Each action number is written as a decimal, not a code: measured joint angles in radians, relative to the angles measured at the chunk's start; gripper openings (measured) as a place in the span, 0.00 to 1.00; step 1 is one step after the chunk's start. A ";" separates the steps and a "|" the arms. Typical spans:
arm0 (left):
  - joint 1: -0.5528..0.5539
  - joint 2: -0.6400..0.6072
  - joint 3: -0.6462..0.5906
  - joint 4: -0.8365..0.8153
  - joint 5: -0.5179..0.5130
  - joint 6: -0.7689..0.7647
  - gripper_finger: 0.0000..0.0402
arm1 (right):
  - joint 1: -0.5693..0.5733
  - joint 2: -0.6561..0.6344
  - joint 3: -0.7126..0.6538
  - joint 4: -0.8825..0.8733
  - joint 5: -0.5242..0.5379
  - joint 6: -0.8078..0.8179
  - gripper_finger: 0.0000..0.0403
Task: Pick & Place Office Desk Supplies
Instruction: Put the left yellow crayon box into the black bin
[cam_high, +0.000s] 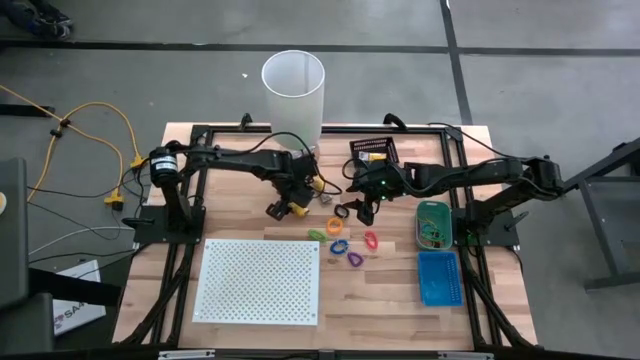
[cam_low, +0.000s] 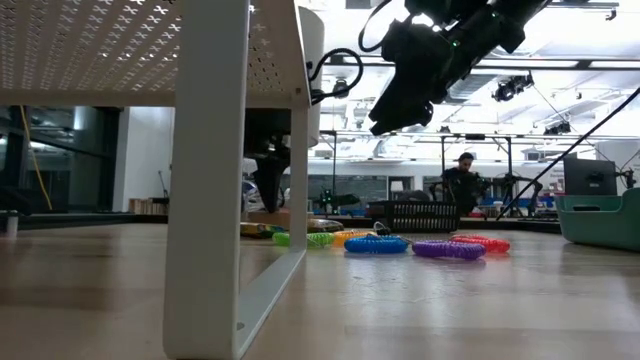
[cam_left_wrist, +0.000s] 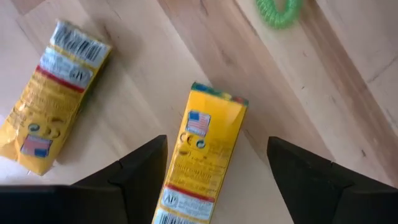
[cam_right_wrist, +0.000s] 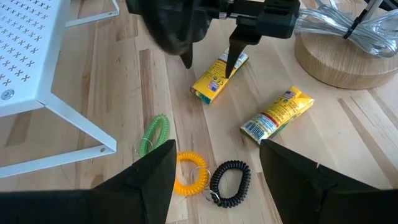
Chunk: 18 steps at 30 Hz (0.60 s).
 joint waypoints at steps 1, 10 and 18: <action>0.003 0.000 0.000 -0.004 -0.006 0.001 0.67 | 0.000 0.000 0.000 0.000 0.000 0.000 0.55; 0.044 0.034 -0.006 -0.027 -0.022 0.003 0.67 | 0.000 0.000 0.000 -0.001 0.000 0.000 0.55; 0.049 0.077 -0.006 -0.024 -0.018 0.003 0.67 | 0.000 0.000 0.000 0.006 0.000 0.000 0.55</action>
